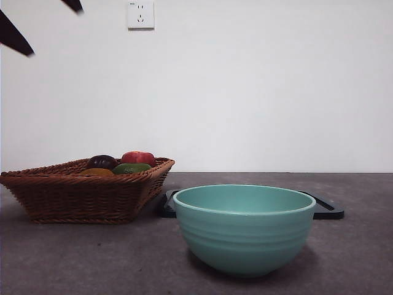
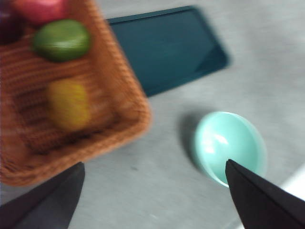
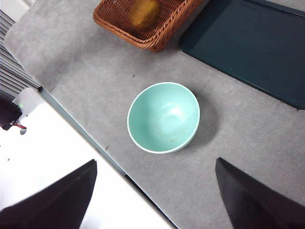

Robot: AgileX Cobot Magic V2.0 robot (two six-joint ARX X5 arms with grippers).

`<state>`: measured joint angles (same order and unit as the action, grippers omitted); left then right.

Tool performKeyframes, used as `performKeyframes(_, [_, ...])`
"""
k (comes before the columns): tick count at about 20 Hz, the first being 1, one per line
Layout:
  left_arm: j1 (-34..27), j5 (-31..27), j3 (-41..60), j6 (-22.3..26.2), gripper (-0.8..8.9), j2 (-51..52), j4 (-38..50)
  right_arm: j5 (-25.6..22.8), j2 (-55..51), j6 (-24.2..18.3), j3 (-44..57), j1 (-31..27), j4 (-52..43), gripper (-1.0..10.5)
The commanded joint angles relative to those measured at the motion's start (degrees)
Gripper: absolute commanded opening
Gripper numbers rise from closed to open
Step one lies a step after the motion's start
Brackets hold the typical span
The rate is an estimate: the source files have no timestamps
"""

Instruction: Pick up the wifruite, put it on the bowl, pick up the plate, put it on desk

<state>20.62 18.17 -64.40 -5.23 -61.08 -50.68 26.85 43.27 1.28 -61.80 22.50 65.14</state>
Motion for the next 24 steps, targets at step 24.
performKeyframes(24, [2.27,-18.43,-10.75,4.74,3.9,-43.12,9.97,0.07,0.48,-0.24,-1.07,0.35,-0.83,4.0])
